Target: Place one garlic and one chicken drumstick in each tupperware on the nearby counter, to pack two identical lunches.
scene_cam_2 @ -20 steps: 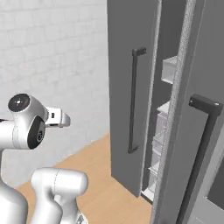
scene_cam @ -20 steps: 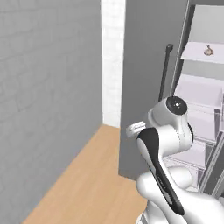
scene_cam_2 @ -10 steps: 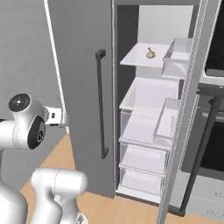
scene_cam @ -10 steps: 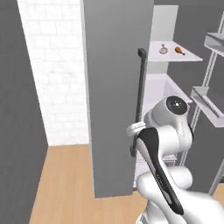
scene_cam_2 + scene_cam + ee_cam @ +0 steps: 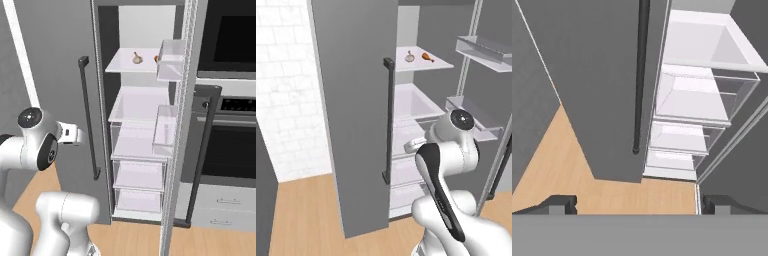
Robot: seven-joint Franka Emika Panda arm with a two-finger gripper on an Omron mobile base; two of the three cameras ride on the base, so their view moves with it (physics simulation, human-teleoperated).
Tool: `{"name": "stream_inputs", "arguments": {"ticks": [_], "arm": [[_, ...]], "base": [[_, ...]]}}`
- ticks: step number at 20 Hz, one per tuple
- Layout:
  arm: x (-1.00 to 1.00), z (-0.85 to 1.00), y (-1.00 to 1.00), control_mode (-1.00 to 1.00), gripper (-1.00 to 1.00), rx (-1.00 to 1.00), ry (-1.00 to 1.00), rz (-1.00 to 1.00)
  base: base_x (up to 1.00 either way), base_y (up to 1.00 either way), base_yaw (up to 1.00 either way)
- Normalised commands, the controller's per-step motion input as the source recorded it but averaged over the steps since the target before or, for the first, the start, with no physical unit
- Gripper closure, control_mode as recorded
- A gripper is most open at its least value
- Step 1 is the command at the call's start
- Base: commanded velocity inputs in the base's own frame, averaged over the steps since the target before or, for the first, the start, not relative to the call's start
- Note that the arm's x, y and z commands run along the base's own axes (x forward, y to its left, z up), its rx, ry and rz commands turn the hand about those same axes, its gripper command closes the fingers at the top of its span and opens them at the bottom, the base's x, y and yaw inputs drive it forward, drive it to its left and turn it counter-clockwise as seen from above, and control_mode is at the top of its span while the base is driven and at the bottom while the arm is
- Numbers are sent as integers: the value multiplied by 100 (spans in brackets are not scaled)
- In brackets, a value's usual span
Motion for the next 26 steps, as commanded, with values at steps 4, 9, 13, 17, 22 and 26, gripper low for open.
{"name": "stream_inputs", "arguments": {"ticks": [4, 9, 13, 17, 22, 26], "arm": [[0, 0, 0, 100, -100, 0, 0, 0], [0, 0, 0, 100, -100, 0, 0, 0], [0, 0, 0, 100, -100, 0, 0, 0], [0, 0, 0, 100, -100, 0, 0, 0], [0, 0, 0, 100, -100, 0, 0, 0], [0, 0, 0, 100, -100, 0, 0, 0]], "base": [[6, -59, -5], [38, -26, -12], [51, -32, -6], [48, -41, -8], [71, -25, -2], [44, -14, 0]]}}
